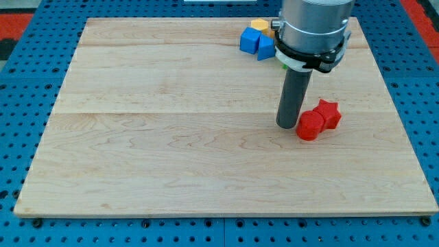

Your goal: Separate the red circle from the red star

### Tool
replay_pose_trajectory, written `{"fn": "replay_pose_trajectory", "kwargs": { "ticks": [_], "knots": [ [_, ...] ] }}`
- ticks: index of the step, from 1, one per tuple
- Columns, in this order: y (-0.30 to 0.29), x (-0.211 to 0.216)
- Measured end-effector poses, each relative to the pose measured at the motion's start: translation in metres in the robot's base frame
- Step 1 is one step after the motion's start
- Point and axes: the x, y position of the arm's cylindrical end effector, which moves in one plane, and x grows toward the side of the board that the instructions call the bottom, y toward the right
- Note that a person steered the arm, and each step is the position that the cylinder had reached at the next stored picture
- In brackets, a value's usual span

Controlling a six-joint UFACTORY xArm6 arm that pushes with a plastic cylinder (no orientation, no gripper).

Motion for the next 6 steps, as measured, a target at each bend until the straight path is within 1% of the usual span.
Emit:
{"fn": "replay_pose_trajectory", "kwargs": {
  "ticks": [1, 2, 3, 4, 5, 6],
  "knots": [
    [-0.018, -0.059],
    [0.026, -0.067],
    [0.053, 0.001],
    [0.055, 0.052],
    [0.029, 0.023],
    [0.038, -0.014]
  ]
}}
